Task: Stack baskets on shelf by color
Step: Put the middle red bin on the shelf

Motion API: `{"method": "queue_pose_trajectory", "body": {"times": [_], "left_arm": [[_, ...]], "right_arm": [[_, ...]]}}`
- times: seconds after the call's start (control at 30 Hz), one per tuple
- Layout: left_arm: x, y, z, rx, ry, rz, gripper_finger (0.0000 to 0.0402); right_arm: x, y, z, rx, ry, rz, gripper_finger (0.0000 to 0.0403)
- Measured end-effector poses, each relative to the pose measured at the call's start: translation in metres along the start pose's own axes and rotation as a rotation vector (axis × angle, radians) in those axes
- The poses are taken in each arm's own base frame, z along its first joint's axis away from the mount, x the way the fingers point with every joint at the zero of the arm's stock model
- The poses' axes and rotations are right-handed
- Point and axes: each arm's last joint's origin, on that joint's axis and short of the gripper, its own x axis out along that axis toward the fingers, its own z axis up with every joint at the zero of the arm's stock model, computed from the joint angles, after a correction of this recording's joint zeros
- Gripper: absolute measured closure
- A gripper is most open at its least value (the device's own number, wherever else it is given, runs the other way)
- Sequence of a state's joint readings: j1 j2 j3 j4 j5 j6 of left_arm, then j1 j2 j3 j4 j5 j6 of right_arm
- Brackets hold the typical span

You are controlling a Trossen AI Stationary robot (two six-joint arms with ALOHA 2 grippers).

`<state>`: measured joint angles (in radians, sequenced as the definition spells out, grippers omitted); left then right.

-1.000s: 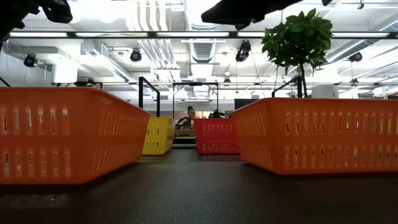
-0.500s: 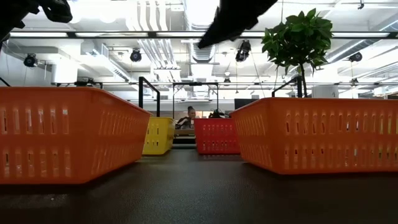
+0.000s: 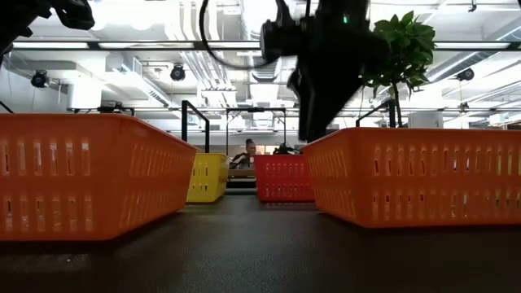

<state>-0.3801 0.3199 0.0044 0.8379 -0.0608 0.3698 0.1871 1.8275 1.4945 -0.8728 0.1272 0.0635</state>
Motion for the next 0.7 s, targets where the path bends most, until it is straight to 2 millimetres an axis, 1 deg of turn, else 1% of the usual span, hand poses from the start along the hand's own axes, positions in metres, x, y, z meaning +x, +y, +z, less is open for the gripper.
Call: {"method": "queue_pose_trajectory", "body": {"times": [0.13,0.3,0.4,0.7], "left_arm": [[0.0,0.0,0.0,0.002,-0.001,0.001,0.04],[0.0,0.0,0.001,0.002,-0.009,0.004,0.04],[0.0,0.0,0.001,0.002,-0.009,0.004,0.04],[0.0,0.0,0.001,0.002,-0.01,0.004,0.04]], "right_arm": [[0.013,0.0,0.0,-0.01,0.037,-0.006,0.0194],[0.017,-0.004,0.002,0.0,0.021,-0.009,0.0219],[0.019,-0.008,0.002,-0.002,0.016,-0.011,0.0242],[0.026,-0.013,0.008,-0.012,-0.082,-0.013,0.0329]]}}
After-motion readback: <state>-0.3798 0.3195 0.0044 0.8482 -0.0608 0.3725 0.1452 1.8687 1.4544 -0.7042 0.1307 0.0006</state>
